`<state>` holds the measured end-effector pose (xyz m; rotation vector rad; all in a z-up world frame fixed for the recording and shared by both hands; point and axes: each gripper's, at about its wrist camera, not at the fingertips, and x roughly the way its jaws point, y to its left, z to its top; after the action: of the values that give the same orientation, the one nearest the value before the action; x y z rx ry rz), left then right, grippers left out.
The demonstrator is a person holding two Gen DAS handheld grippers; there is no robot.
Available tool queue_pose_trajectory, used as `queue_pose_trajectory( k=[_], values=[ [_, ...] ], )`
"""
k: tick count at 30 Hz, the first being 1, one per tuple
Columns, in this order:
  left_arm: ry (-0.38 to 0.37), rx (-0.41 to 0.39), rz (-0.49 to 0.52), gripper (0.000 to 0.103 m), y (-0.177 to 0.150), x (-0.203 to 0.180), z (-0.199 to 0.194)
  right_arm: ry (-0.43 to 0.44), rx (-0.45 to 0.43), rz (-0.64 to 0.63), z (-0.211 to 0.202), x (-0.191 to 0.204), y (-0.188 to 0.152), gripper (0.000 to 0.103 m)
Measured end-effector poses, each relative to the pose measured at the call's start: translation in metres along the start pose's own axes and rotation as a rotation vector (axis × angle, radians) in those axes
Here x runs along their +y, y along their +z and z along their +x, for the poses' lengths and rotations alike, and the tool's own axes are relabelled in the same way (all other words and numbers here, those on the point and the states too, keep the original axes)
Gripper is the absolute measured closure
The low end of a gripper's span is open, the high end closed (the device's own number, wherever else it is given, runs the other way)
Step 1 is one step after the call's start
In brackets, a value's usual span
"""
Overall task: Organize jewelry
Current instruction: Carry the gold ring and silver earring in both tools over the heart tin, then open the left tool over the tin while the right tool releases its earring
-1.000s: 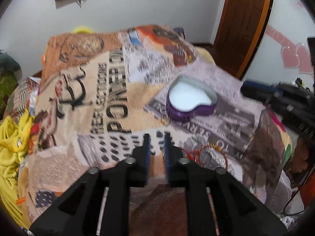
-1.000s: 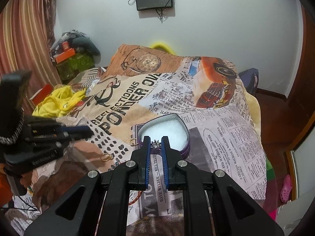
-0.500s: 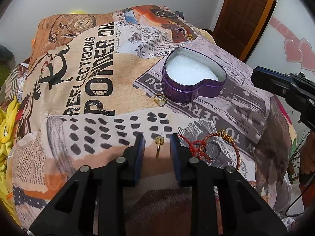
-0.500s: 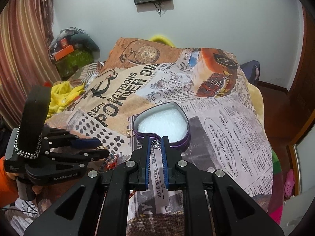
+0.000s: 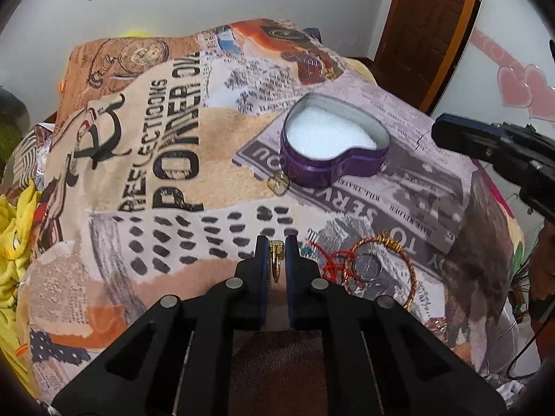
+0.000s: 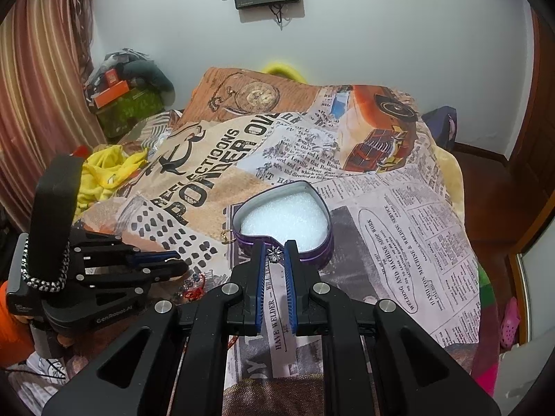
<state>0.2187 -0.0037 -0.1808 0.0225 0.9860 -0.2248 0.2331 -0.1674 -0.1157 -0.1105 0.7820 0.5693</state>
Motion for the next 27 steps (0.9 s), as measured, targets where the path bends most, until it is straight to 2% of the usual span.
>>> queue_pose_trajectory(
  k=[16, 22, 27],
  values=[
    [-0.028, -0.156, 0.033, 0.095, 0.054, -0.009, -0.034, -0.022, -0.049, -0.019, -0.002, -0.001, 0.018, 0.093],
    [-0.039, -0.167, 0.058, 0.095, 0.070, -0.014, -0.028, -0.027, -0.063, -0.022, 0.006, -0.007, 0.029, 0.093],
    [-0.051, -0.147, 0.086, 0.095, 0.082, -0.017, -0.011, -0.040, -0.055, -0.028, 0.018, -0.011, 0.034, 0.093]
  ],
)
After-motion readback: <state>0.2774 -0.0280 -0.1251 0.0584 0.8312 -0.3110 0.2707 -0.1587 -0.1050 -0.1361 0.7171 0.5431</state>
